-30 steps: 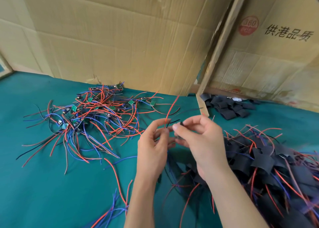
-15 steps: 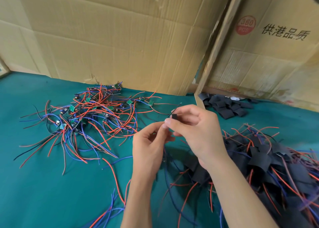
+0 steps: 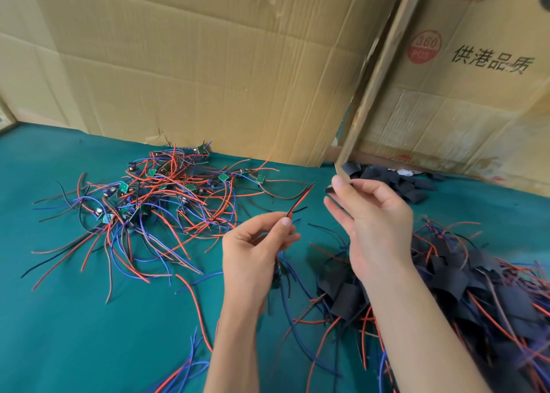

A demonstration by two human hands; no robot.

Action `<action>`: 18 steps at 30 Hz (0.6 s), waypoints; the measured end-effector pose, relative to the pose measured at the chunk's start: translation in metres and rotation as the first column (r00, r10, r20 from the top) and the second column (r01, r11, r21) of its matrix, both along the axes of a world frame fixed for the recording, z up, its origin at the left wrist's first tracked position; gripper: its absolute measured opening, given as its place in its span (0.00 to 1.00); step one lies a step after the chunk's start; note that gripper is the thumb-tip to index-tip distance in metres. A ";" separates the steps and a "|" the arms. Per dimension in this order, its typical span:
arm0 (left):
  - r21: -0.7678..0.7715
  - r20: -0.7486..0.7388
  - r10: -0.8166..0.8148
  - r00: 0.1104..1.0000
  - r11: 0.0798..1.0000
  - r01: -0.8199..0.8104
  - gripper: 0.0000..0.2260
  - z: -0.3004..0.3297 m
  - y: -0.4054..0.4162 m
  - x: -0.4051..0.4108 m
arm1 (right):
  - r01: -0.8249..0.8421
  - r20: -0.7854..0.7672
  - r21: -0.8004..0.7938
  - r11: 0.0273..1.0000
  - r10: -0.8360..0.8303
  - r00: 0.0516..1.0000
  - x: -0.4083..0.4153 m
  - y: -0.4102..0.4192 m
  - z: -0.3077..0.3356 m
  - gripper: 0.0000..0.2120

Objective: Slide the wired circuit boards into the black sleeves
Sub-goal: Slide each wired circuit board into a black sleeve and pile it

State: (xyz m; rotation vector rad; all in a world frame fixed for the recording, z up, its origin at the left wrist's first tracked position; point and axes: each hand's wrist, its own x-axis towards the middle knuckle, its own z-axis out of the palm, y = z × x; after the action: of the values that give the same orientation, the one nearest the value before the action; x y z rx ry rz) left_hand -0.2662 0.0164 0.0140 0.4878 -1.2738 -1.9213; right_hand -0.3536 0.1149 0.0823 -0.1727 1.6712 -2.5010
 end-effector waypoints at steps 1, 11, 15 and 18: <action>-0.002 0.002 -0.005 1.000 1.000 0.005 0.07 0.000 0.000 0.000 | -0.010 0.026 -0.011 1.000 0.010 1.000 -0.001 -0.002 0.001 0.07; -0.059 0.016 -0.055 0.998 0.997 0.055 0.10 0.000 0.000 -0.002 | -0.190 0.055 0.023 0.981 0.189 0.980 -0.006 0.001 0.008 0.12; -0.066 0.017 -0.062 0.998 0.996 0.063 0.09 -0.001 -0.001 -0.002 | -0.241 0.055 0.036 0.970 0.239 0.969 -0.009 0.003 0.007 0.14; -0.063 0.017 -0.047 0.999 0.997 0.048 0.09 -0.001 -0.003 -0.001 | -0.210 0.069 -0.044 0.977 0.213 0.975 -0.014 0.007 0.007 0.20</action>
State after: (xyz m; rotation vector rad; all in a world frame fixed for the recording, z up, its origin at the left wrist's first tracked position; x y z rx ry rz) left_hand -0.2673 0.0136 0.0128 0.4448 -1.3633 -1.9128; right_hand -0.3676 0.1215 0.0893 -0.2464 1.4942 -2.3521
